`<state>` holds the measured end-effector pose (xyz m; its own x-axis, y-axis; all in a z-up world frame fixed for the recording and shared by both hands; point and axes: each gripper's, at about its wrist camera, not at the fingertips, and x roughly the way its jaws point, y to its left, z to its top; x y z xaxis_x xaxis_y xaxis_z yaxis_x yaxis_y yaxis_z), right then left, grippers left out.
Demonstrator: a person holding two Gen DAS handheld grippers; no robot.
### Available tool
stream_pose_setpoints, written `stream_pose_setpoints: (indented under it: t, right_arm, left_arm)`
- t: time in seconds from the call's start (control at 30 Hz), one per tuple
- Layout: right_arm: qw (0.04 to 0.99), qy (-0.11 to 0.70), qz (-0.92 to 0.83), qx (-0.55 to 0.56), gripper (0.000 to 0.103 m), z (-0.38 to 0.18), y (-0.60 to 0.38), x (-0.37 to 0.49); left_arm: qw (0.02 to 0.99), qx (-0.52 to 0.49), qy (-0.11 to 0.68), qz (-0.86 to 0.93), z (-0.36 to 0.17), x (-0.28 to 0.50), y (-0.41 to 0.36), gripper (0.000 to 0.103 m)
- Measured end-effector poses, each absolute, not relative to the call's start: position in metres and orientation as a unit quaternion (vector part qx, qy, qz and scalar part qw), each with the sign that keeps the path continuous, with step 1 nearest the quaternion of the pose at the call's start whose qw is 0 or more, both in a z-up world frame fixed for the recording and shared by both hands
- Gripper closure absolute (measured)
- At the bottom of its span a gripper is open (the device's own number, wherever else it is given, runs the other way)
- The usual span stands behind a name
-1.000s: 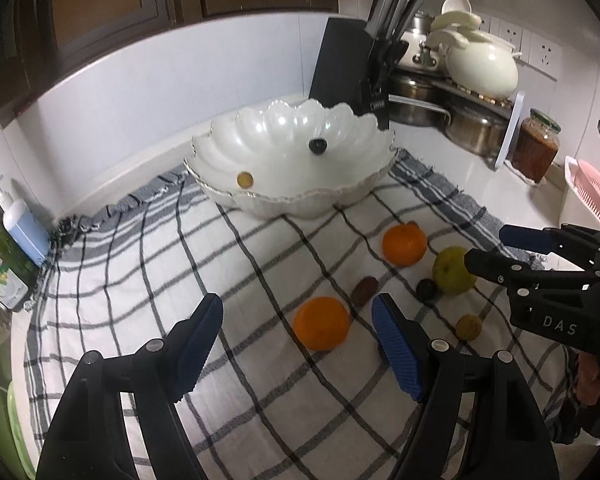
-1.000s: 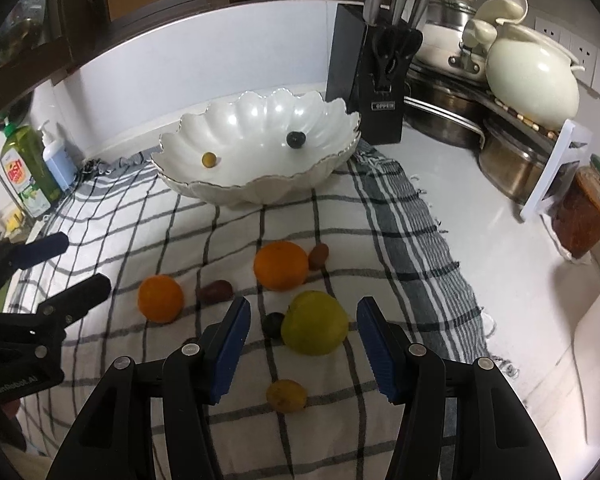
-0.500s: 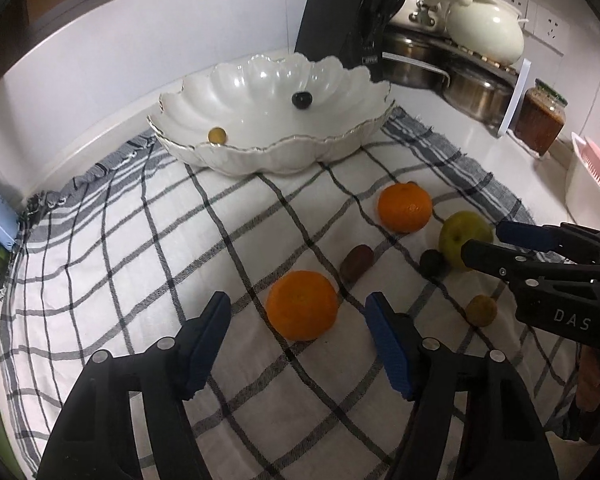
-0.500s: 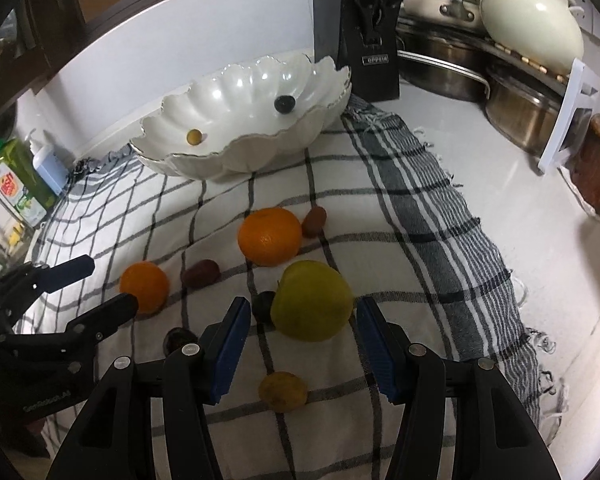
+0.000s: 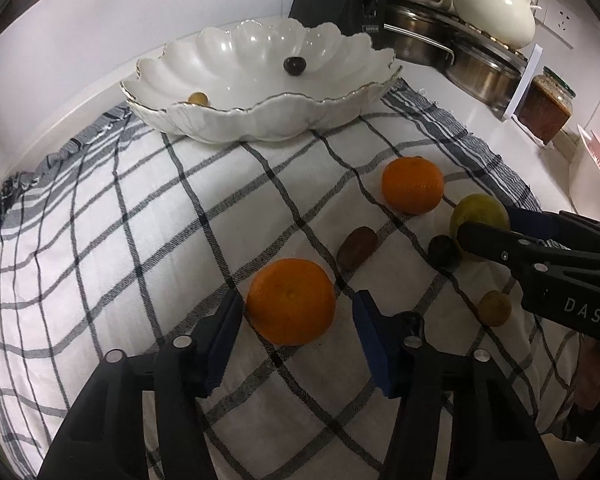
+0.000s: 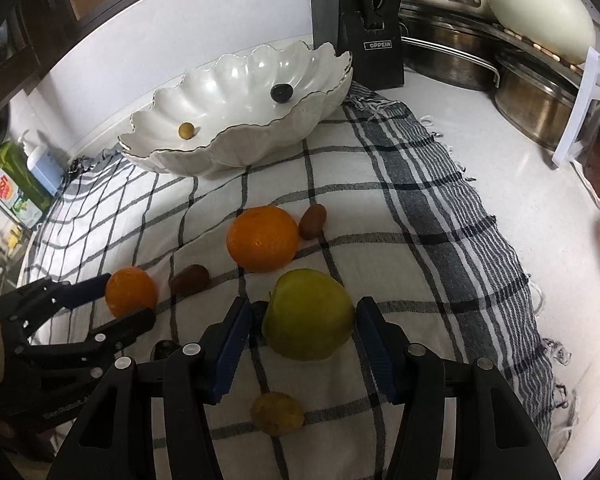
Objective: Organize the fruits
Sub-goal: 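Move the left tool to a mandarin orange while the right tool approaches the green-yellow apple, then close the left tool on the mandarin while the right tool closes on the apple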
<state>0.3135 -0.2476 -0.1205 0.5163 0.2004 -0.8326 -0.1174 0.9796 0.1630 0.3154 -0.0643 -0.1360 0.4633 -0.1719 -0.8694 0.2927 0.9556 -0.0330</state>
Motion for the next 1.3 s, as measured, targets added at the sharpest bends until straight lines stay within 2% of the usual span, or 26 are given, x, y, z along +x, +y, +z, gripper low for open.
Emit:
stream_pose_setpoints:
  t: [0.17, 0.5, 1.0, 1.3]
  right_arm:
    - [0.872, 0.481, 0.088, 0.025, 0.053, -0.121, -0.245, 0.317]
    - [0.877, 0.474, 0.083, 0.007, 0.054, -0.121, -0.240, 0.316]
    - [0.894, 0.440, 0.089, 0.008, 0.054, -0.098, -0.236, 0.304]
    - [0.919, 0.381, 0.098, -0.013, 0.055, -0.069, -0.225, 0.295]
  left_arm:
    - [0.850, 0.061, 0.506, -0.134, -0.140, 0.319, -0.064, 0.054]
    - [0.849, 0.056, 0.508, -0.134, -0.141, 0.321, -0.061, 0.061]
    - [0.875, 0.040, 0.466, -0.126, -0.112, 0.311, -0.054, 0.062]
    - [0.894, 0.032, 0.432, -0.119, -0.090, 0.309, -0.050, 0.062]
